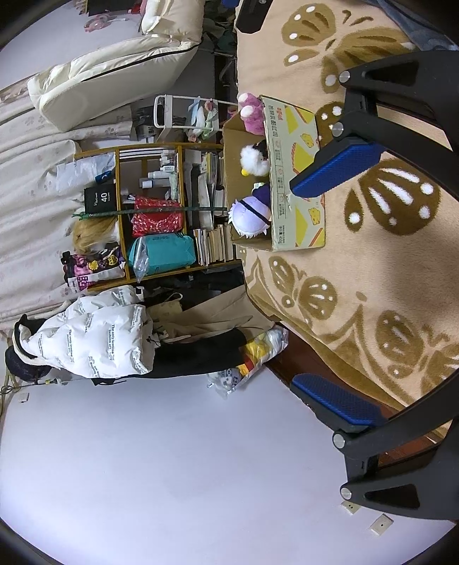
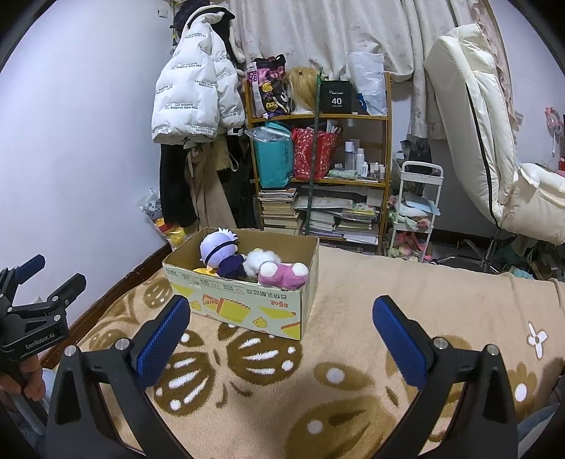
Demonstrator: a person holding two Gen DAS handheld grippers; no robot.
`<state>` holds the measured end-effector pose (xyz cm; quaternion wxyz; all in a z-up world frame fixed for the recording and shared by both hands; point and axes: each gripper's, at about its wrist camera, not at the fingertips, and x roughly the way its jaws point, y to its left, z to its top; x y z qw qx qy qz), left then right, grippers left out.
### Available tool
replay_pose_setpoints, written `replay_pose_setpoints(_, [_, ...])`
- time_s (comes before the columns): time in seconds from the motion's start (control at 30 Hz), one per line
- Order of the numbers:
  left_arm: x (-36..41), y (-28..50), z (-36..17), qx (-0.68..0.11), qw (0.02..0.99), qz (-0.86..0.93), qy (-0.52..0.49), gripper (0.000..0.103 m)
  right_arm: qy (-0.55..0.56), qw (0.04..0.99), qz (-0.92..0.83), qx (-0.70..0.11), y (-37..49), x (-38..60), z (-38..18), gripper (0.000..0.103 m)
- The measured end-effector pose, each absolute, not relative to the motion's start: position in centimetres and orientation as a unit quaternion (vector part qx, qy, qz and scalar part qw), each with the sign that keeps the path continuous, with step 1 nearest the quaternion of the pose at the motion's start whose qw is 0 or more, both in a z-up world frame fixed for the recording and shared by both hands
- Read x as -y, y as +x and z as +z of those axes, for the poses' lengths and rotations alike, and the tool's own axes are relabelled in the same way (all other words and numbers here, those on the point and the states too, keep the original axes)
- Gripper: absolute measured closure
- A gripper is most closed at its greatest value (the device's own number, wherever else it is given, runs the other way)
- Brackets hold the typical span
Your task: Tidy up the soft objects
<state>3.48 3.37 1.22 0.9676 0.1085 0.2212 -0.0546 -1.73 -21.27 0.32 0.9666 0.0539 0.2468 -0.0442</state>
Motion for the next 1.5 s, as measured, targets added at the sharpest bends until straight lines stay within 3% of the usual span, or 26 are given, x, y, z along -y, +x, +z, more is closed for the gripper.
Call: replay_pose_setpoints(1.5, [-3.3,3.8,1.0,-0.241,0.96,-0.063,0.125,0.004,0.053,0.962,-0.036,-0.267,-2.6,21.3,-1.8,0.0])
